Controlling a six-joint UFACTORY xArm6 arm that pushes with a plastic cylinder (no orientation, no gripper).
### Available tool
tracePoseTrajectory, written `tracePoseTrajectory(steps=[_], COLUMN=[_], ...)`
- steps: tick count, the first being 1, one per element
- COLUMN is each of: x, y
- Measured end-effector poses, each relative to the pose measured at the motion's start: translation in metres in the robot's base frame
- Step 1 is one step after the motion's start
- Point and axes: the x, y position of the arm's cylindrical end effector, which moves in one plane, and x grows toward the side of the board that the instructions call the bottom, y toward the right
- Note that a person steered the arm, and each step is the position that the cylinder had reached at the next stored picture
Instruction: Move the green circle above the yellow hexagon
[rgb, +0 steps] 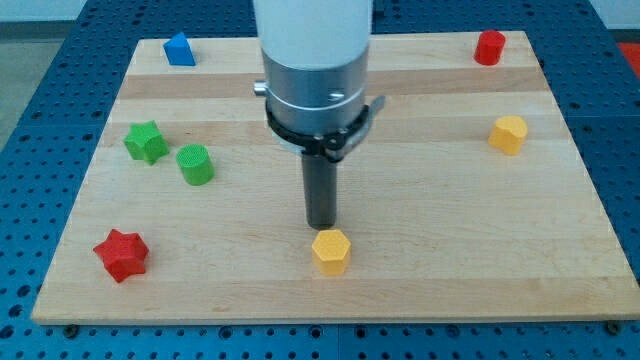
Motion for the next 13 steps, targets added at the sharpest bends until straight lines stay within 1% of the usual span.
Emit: tracePoseTrajectory(steps=[4,5,6,7,8,9,11,13], x=[-0.003,-0.012,-0.031,-0.048,-0.061,-0.072,-0.08,-0.079], y=[-0.152,-0.188,-0.209,-0.215,-0.21,-0.189,-0.124,-0.065])
